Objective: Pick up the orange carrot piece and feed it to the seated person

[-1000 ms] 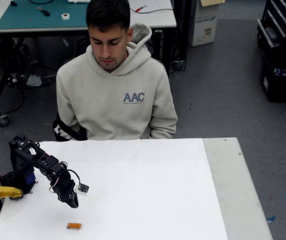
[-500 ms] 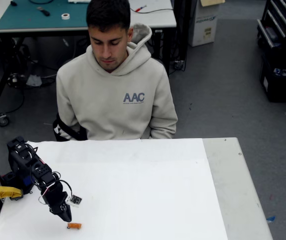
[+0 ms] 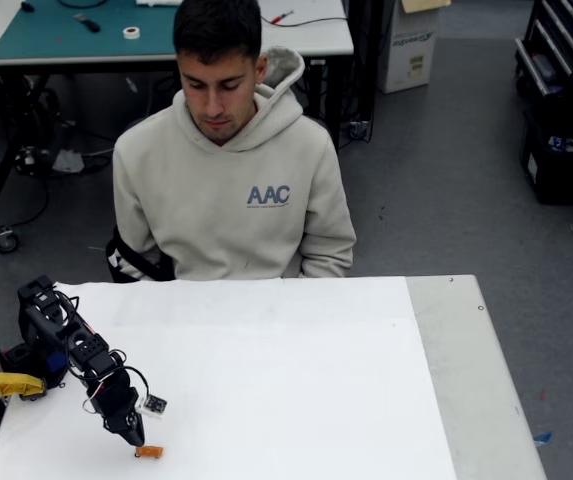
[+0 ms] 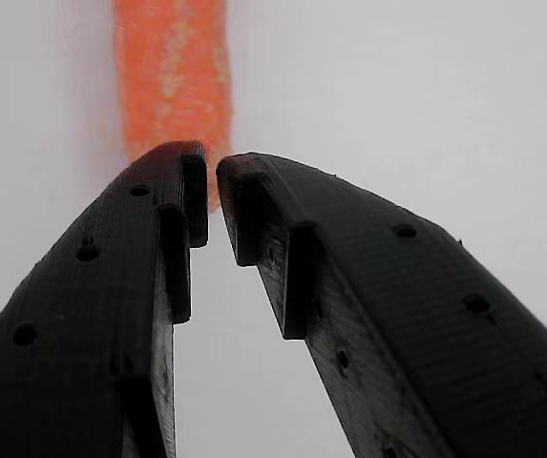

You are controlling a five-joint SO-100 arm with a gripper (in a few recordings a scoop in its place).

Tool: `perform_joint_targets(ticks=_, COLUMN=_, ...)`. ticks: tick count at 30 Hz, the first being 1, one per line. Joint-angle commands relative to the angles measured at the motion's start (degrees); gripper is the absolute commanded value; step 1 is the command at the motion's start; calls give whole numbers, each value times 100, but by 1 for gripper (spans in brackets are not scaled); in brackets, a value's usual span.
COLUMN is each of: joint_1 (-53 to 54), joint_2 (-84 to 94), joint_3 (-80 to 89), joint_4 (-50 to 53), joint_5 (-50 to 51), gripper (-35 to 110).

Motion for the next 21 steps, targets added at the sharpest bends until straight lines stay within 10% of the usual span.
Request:
perform_joint_targets(ticks=1, joint_1=-26, joint_2=185, joint_3=-316, joint_4=-44, joint_5=-70, gripper=-2)
perform_joint_targets(ticks=21, joint_1=-123, joint_2=237, joint_3=-308, joint_4=-44, joint_5=-149, gripper=26)
